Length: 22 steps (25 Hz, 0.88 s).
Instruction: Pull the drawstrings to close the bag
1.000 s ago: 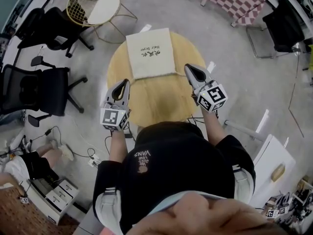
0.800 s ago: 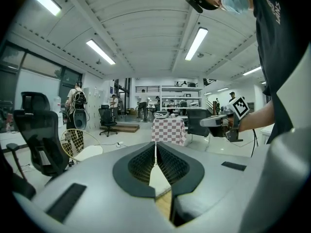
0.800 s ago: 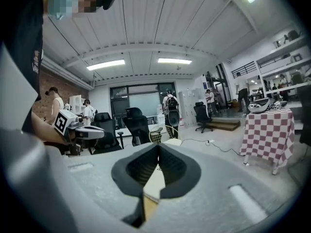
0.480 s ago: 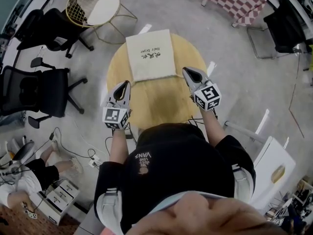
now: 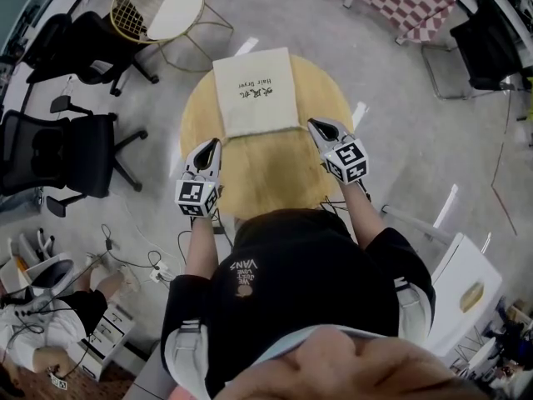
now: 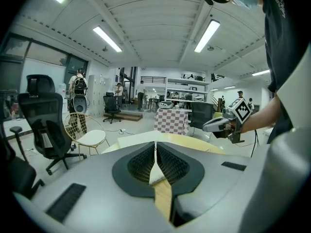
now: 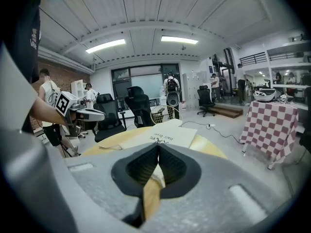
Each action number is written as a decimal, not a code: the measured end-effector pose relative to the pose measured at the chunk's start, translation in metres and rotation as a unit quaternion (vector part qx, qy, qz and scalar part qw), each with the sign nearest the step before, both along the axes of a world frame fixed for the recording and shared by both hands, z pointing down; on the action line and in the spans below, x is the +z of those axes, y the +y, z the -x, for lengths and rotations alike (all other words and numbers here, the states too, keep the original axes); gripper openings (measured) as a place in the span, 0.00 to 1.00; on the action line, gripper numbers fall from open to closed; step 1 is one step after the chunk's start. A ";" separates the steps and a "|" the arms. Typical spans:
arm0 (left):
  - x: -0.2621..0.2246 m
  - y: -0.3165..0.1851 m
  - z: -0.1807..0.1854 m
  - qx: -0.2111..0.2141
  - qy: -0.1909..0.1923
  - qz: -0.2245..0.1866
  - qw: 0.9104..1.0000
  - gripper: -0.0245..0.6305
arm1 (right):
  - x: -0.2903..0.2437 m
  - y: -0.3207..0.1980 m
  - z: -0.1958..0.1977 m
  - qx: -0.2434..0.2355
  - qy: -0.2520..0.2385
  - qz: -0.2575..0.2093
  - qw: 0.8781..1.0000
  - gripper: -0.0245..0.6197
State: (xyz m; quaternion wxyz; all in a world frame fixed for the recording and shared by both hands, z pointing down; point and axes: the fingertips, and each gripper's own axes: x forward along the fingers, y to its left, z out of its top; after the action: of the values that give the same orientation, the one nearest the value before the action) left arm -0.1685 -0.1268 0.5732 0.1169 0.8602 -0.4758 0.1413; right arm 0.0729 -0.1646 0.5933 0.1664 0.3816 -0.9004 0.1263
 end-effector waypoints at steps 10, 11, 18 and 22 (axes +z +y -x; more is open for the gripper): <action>0.036 -0.004 0.004 -0.026 0.008 0.043 0.999 0.05 | 0.036 0.002 -0.001 -0.025 0.034 0.031 0.999 0.04; 0.040 -0.004 0.004 -0.027 0.007 0.048 0.998 0.05 | 0.038 0.003 -0.001 -0.029 0.038 0.033 0.998 0.04; 0.061 -0.001 0.008 -0.029 -0.003 0.075 0.997 0.05 | 0.062 0.002 0.003 -0.047 0.070 0.053 0.995 0.16; 0.071 -0.002 0.011 -0.029 -0.005 0.091 0.995 0.05 | 0.077 -0.001 0.007 -0.070 0.097 0.065 0.991 0.16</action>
State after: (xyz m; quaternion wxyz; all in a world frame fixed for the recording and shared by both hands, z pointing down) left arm -0.1791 -0.1289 0.6437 0.1959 0.8310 -0.4867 0.1851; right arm 0.0658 -0.1653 0.6707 0.2861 0.3167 -0.8943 0.1346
